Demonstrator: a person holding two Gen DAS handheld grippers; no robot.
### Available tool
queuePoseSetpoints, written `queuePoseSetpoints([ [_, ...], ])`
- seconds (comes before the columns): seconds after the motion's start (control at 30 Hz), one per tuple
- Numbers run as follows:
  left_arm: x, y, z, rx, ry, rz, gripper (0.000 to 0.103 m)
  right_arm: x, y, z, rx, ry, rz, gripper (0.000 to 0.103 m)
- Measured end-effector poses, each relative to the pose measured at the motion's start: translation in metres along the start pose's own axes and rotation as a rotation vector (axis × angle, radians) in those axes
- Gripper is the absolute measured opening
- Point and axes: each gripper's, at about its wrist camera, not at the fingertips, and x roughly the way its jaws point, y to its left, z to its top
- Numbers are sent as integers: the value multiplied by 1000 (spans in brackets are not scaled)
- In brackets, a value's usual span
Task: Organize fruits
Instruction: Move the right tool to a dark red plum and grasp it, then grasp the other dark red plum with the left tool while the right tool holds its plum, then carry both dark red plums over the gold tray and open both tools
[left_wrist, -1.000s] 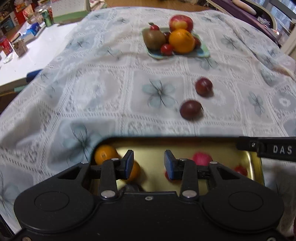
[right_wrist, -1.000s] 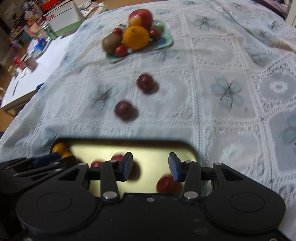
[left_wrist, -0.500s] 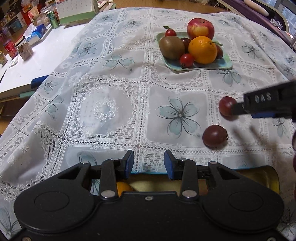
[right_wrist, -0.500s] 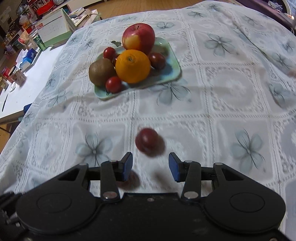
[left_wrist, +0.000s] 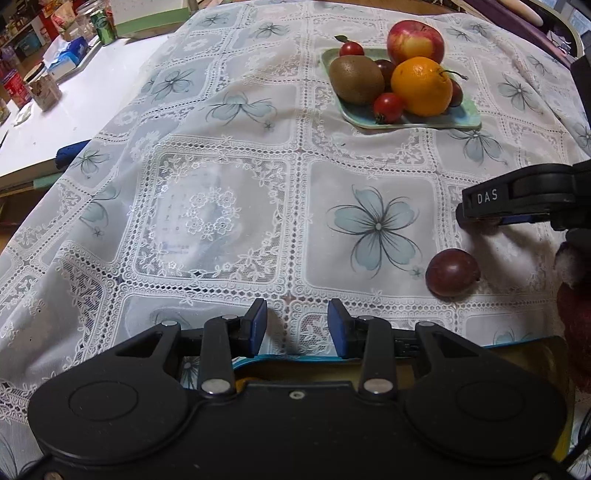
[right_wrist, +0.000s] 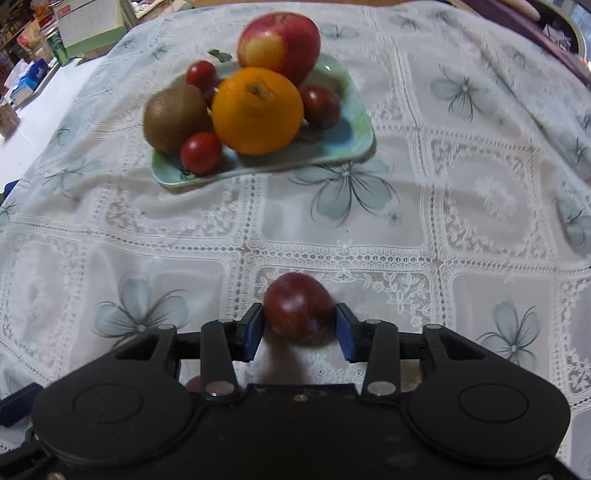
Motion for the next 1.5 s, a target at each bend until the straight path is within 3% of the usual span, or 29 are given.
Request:
queuePoseSetpoints([
  [0.17, -3, -12, 5, 45, -20, -15, 46, -13, -10, -3, 12, -25, 33, 39],
  [0.4, -10, -45, 13, 170, -80, -112, 46, -32, -52, -20, 109, -17, 76, 40],
  [0.57, -1, -73, 9, 272, -68, -165, 47, -40, -81, -40, 177, -46, 86, 40],
  [0.93, 14, -106, 5, 336, -74, -135, 55, -41, -98, -51, 214, -77, 100, 40],
  [1.2, 28, -121, 8, 353, -67, -84, 55, -40, -96, -53, 202, -78, 96, 40],
  [1.5, 33, -119, 14, 324, -47, -97, 54, -35, -94, -53, 204, -59, 93, 40],
])
